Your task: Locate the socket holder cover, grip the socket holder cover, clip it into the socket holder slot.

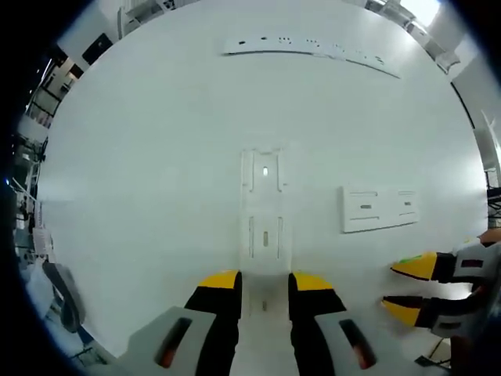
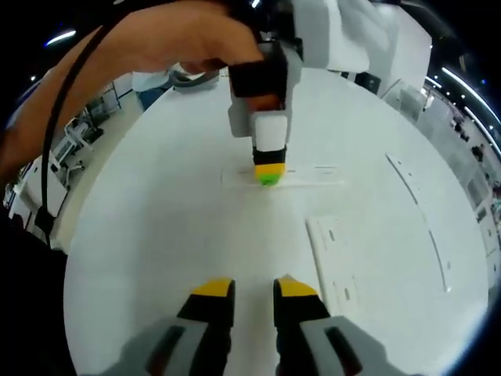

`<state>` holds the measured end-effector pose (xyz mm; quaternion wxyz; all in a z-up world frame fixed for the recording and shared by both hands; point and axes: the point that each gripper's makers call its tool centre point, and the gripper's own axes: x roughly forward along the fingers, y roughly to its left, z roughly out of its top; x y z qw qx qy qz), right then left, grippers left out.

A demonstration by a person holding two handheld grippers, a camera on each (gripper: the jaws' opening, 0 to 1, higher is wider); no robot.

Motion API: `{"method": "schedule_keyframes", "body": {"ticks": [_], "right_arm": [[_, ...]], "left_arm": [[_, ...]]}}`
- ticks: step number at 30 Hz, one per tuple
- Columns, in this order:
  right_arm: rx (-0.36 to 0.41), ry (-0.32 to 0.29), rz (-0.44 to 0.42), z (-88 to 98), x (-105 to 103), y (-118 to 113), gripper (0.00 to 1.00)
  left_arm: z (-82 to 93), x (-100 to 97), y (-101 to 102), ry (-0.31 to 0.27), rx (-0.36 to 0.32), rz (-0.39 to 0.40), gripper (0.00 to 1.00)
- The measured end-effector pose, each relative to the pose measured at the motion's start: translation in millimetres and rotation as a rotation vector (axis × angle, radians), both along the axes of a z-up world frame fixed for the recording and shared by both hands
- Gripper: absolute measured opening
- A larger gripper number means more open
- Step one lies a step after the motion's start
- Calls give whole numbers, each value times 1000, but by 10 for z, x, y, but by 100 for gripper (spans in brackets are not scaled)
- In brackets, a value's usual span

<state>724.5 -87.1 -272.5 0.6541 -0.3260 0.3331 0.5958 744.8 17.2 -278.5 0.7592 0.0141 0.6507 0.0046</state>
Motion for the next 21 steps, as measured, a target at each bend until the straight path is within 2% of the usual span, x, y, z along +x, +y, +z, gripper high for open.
{"method": "schedule_keyframes", "body": {"ticks": [7, 17, 21], "right_arm": [[2, -1, 4, 8, 11, 11, 22], [1, -3, -1, -7, -7, -17, 22], [3, -5, -3, 0, 14, -21, 21]], "left_arm": [[-14, -20, -29, 5, 2, -23, 24], [-38, -1, -20, 80, -31, -14, 24], [-29, -8, -27, 82, -19, -14, 24]]}}
